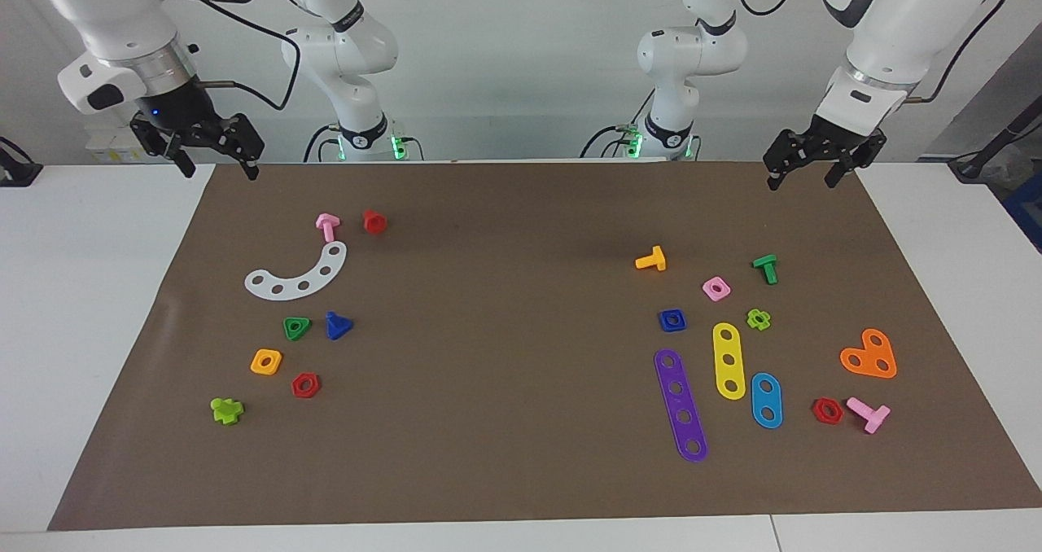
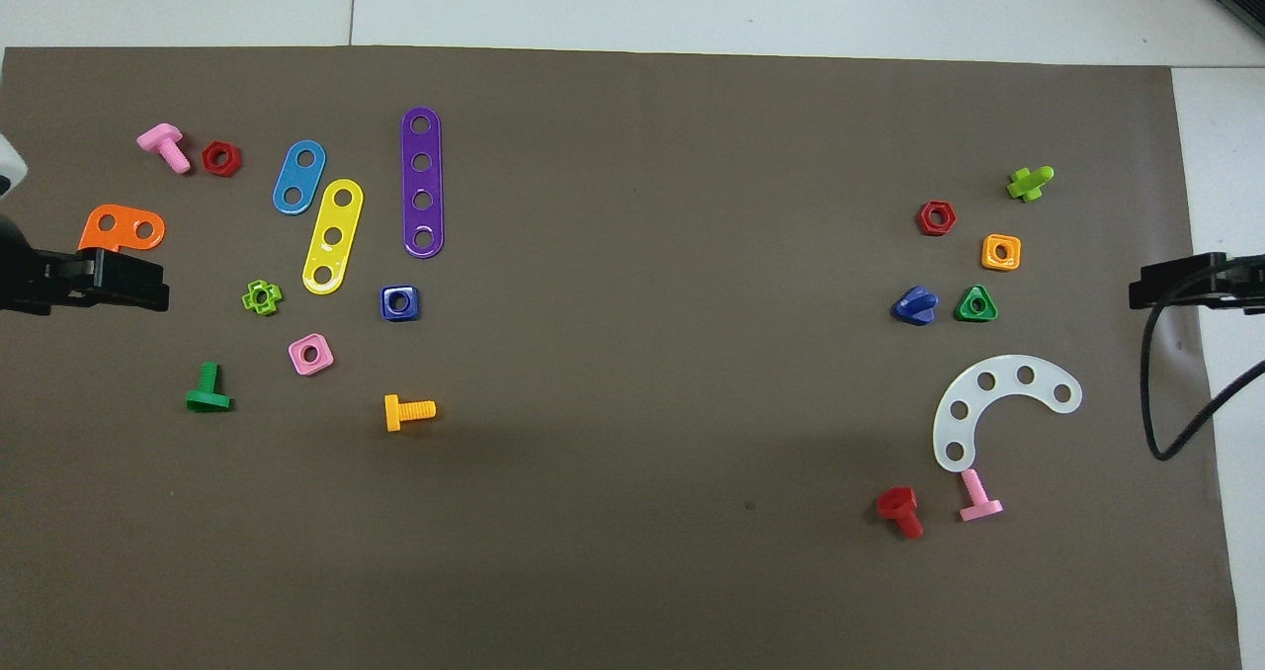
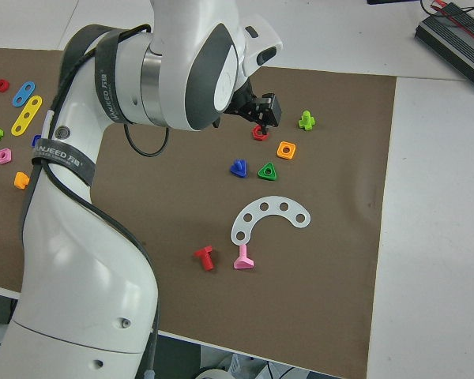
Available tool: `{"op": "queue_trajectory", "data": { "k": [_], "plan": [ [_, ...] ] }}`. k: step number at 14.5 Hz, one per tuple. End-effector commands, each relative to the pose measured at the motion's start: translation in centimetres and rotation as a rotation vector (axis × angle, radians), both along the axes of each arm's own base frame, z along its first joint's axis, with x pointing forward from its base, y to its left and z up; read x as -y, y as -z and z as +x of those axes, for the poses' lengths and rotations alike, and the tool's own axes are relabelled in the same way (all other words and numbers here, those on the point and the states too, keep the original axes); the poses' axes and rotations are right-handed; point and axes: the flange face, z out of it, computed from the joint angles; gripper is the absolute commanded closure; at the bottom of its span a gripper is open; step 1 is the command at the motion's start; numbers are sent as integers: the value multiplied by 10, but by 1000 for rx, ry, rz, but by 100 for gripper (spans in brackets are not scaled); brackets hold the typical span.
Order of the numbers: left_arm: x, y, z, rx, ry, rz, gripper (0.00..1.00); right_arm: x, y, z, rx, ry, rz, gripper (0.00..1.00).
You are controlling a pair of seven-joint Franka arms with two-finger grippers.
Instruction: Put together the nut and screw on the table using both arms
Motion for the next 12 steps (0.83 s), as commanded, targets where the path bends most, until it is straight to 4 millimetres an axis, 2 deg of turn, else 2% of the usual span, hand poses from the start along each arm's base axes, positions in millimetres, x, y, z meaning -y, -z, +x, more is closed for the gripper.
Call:
{"op": "queue_trajectory", "data": {
  "k": [1,3,4,6,8,10,12],
  "plan": [
    [-1,1,2,2,0,-8,0,-12,8,-4,15,-19,20,0],
    [-1,1,2,1,0,-9,0,-23,48,6,69,-99,25,0],
    [0,0,1,2,0,-9,0,-35,70,10,88,-130,40,0],
    [0,1,2,2,2,-9,0,-50,124,26,58,-185,35,0],
    [0,4,1,7,2,-9,0,-52,170,42,47,-267,20,0],
    [2,17,-2,22,3,-9,0,-53,214,54,33,-342,7,0],
    [5,33,-2,25,4,-10,0,-54,245,55,41,-345,5,1]
  ]
}}
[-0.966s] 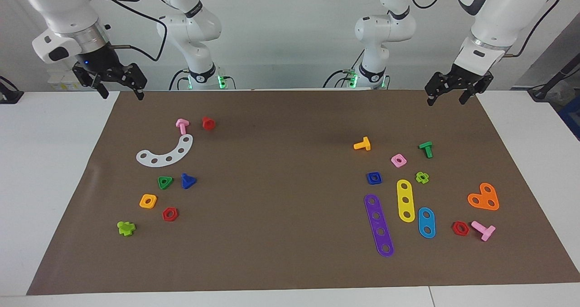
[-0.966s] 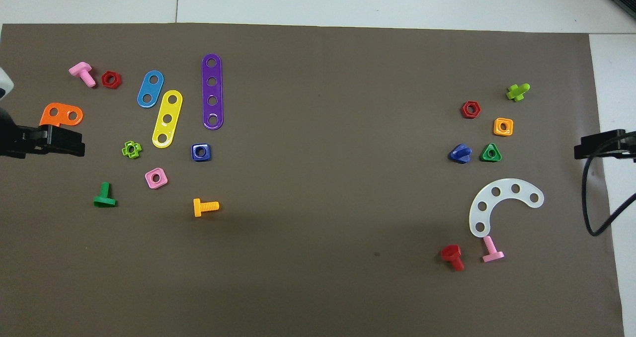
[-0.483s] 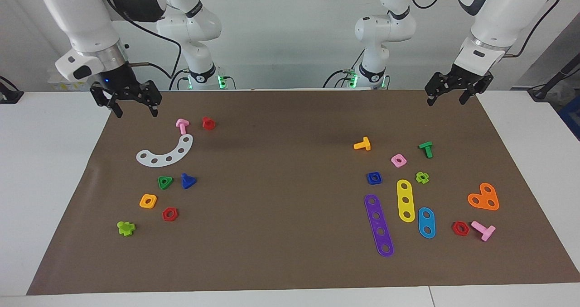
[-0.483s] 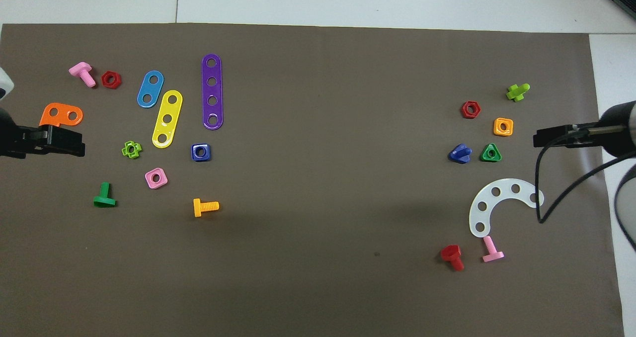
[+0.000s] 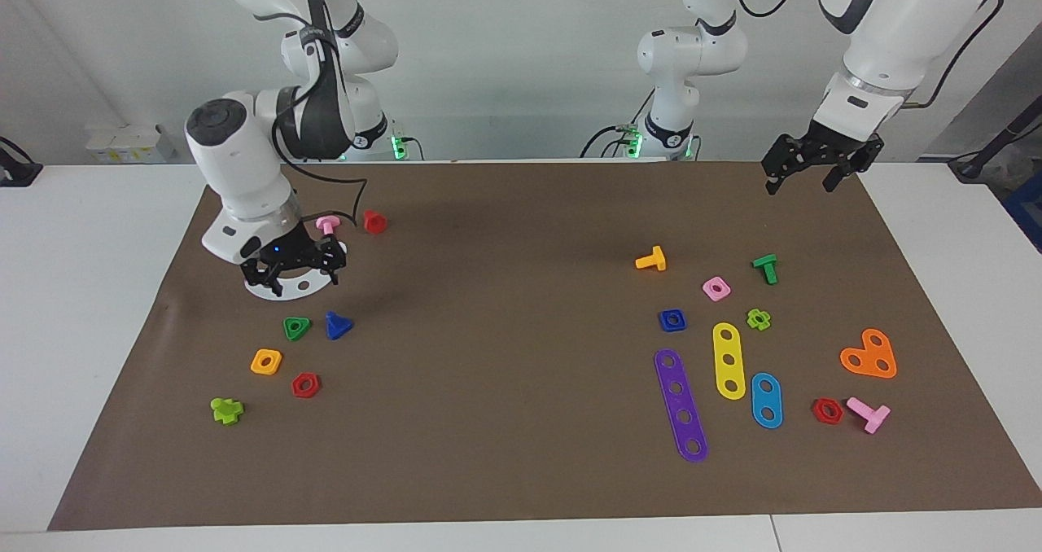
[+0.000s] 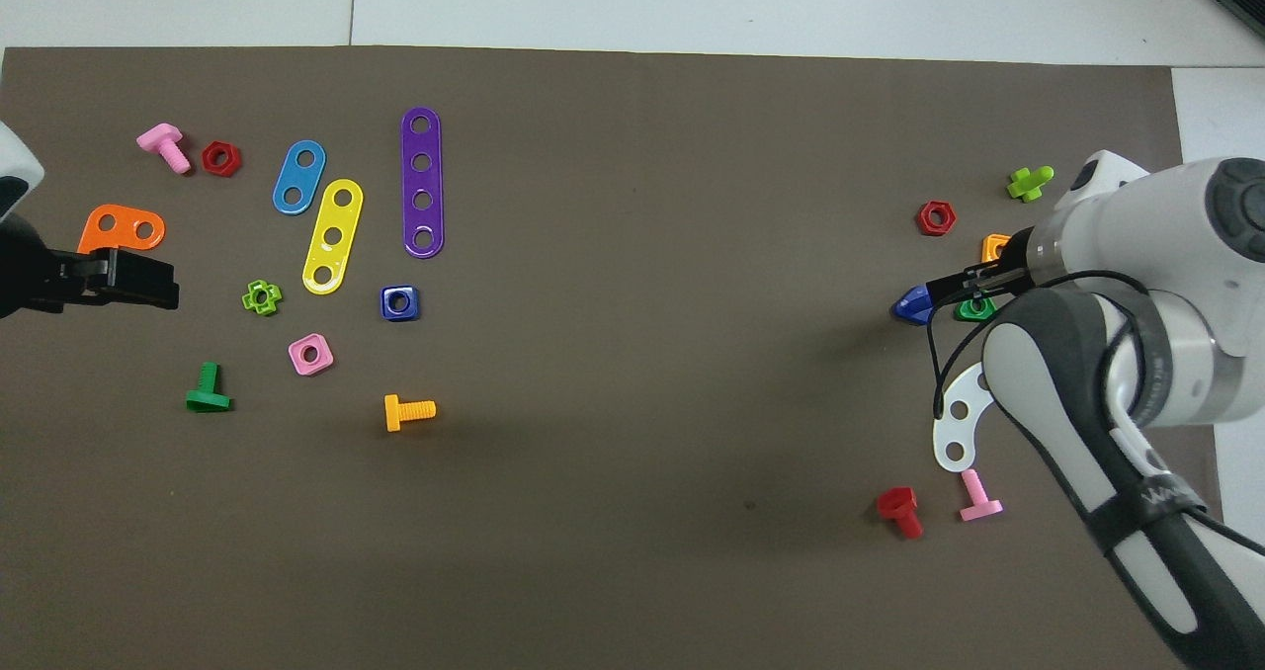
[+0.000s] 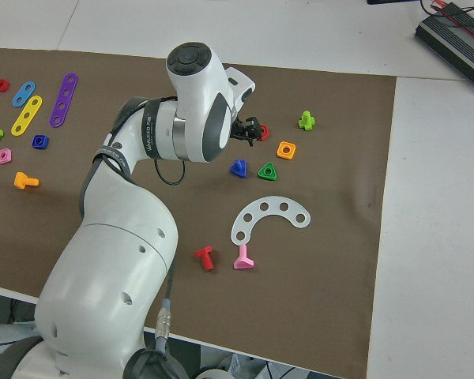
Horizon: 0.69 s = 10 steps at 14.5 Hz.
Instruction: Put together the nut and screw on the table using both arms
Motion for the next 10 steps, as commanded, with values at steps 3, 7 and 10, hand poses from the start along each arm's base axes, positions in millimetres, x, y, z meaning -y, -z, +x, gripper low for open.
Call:
{"op": "queue_trajectory", "data": {
  "k": [3,7,10],
  "plan": [
    [19,41,0,4,16,-10,2,3,62,1,35,-37,39,9],
    [52,104,18,34,-76,-20,7,3,77,-4,10,-44,41,43],
    [78,141,35,50,-125,-31,9,7,84,-11,-8,-73,40,59]
  ]
}}
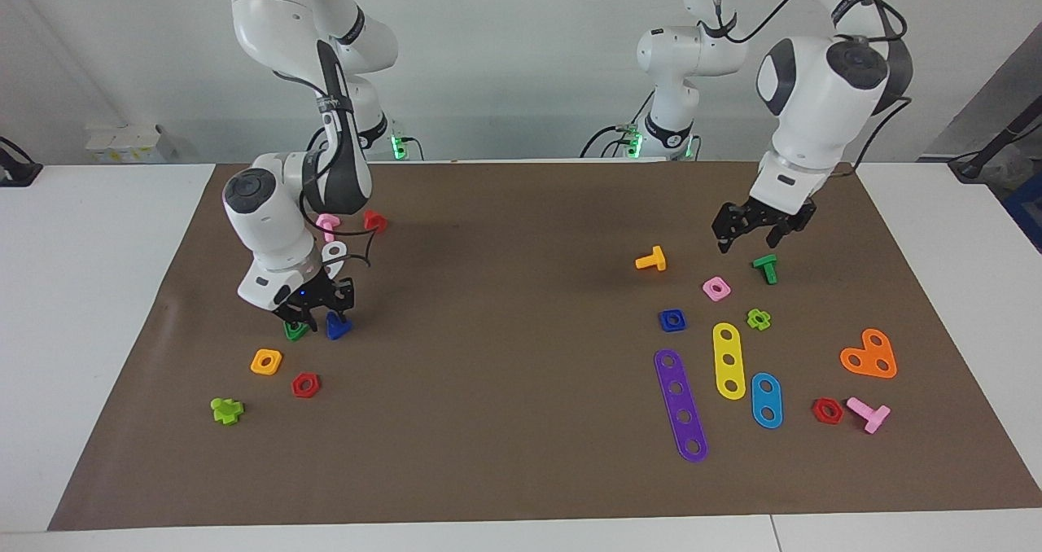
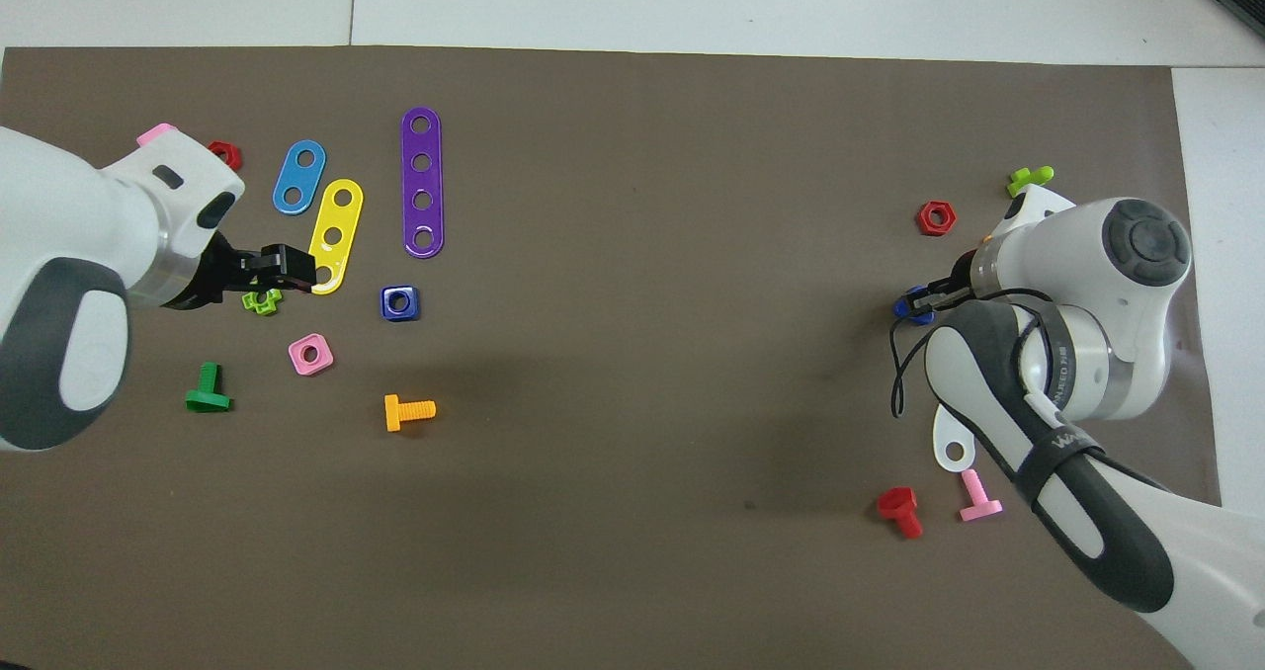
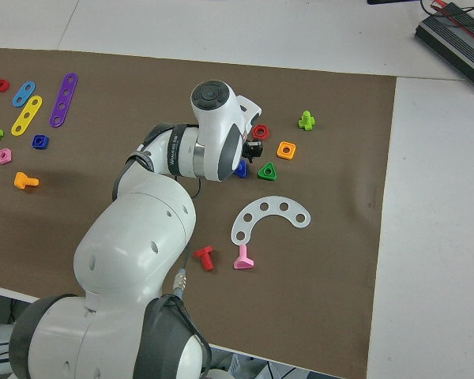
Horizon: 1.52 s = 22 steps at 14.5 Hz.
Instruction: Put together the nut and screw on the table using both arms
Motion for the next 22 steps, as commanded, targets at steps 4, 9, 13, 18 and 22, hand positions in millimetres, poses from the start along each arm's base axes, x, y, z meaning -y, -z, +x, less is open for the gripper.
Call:
{"op": "queue_trajectory", "data": {
  "k": [4,9,13,18,22],
  "plan": [
    [19,73,8,63,-39,-30,9,3,5,-10,4,-25,20,61],
    [33,122,8,88,-49,-43,10,-6,4,-9,8,-27,21,100],
    [41,141,11,92,-44,-47,13,-10,-10,0,36,-12,22,100],
    [59,173,11,88,-8,-49,20,-119,-67,11,70,91,66,100],
    [58,178,8,69,-1,-43,26,-218,-88,8,104,151,108,100]
  ]
}}
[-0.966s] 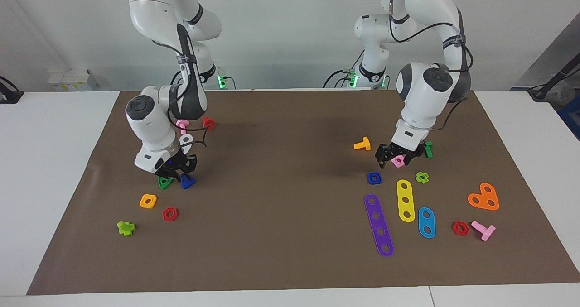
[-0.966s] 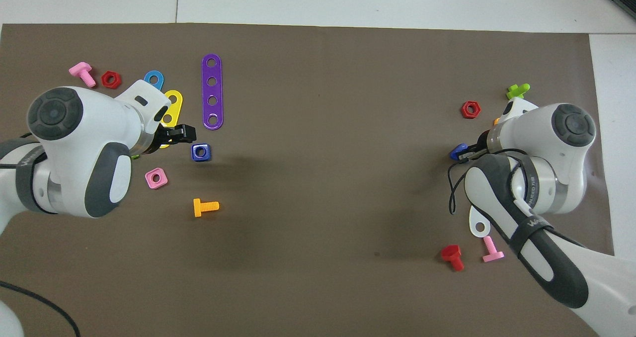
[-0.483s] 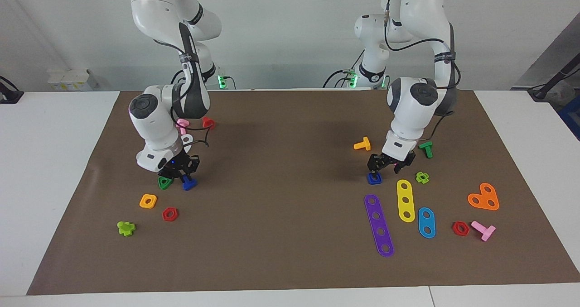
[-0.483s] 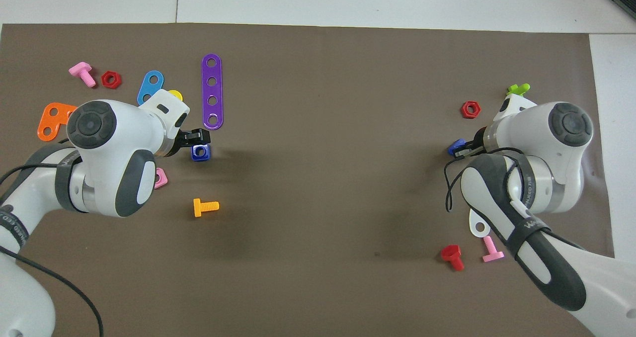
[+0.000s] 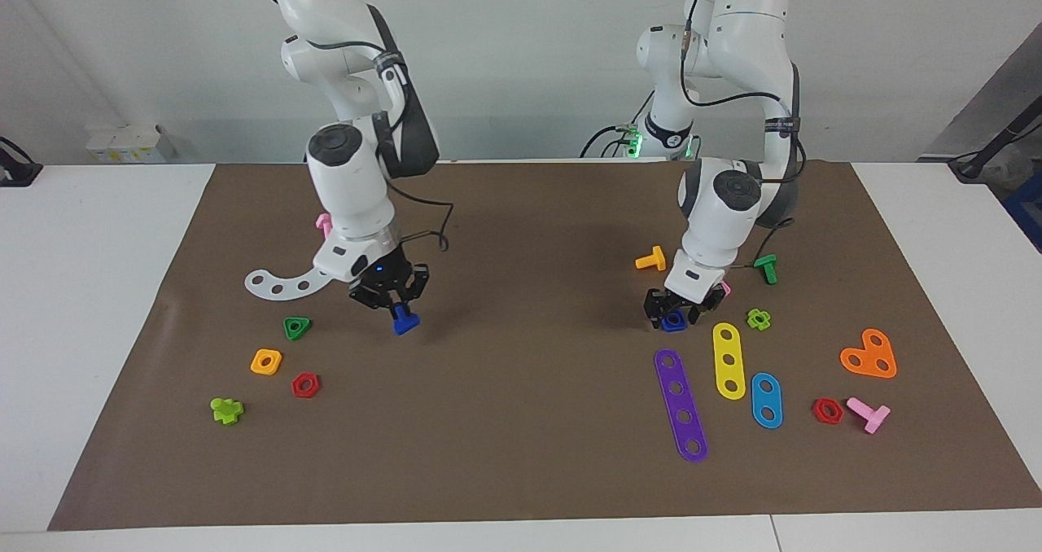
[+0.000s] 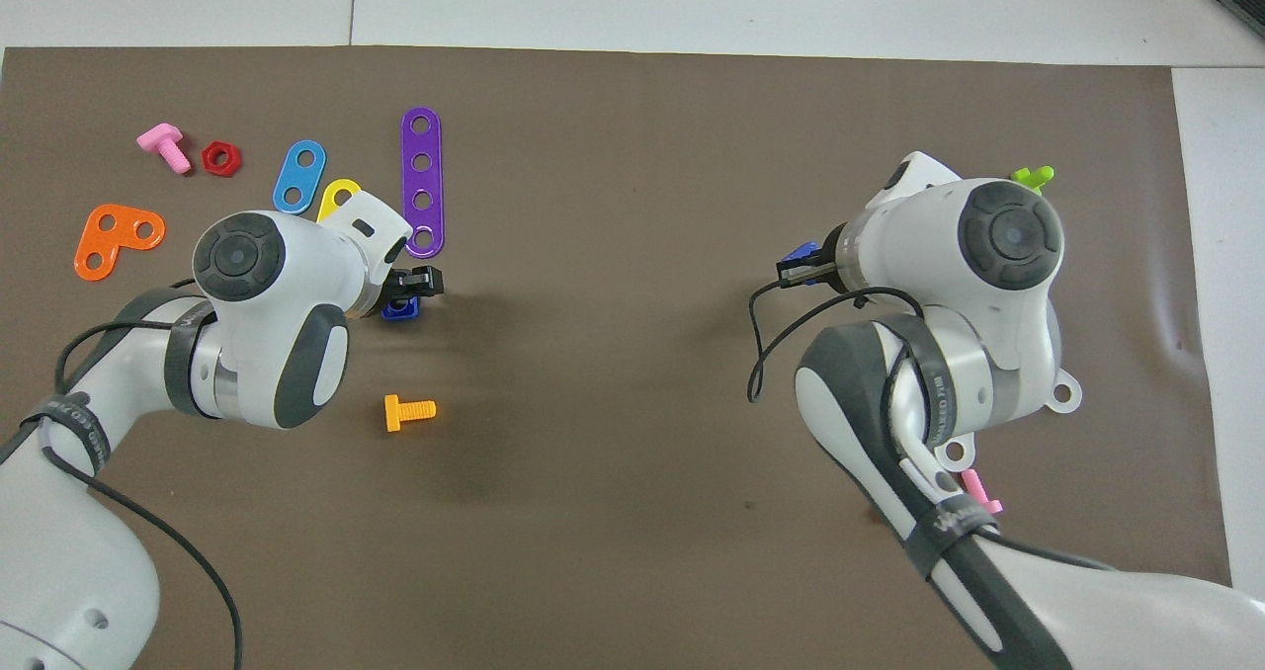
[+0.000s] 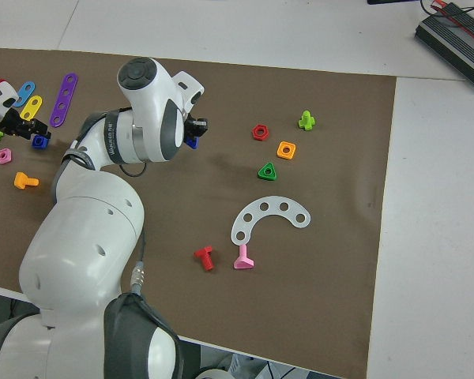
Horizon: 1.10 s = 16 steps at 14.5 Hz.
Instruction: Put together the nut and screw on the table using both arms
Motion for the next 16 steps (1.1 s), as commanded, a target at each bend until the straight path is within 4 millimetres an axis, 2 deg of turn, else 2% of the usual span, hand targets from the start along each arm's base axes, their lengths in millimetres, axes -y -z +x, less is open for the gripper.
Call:
{"op": "queue_trajectory", "data": {
  "k": [1,2,4,6,9,11,13,16],
  "plan": [
    [-2,2,-5,-3,-3,-3,26,-61,1,4,-5,70,32,100],
    [-4,3,-5,-12,-8,-1,27,-83,3,5,4,100,45,100],
    [-6,4,-6,-23,-11,2,28,-115,6,5,11,112,54,100],
    [-8,7,-8,-30,-14,4,29,-158,34,-6,-15,129,42,100],
    [-10,9,-10,-42,-15,7,33,-196,70,4,16,166,34,100],
    [-10,9,-10,-45,-13,8,42,-213,92,0,34,181,44,100],
    [-10,9,-10,-45,-13,8,52,-219,91,-3,40,177,52,100],
    [-10,8,-10,-54,-11,10,73,-219,91,-4,36,179,50,100]
  ]
}}
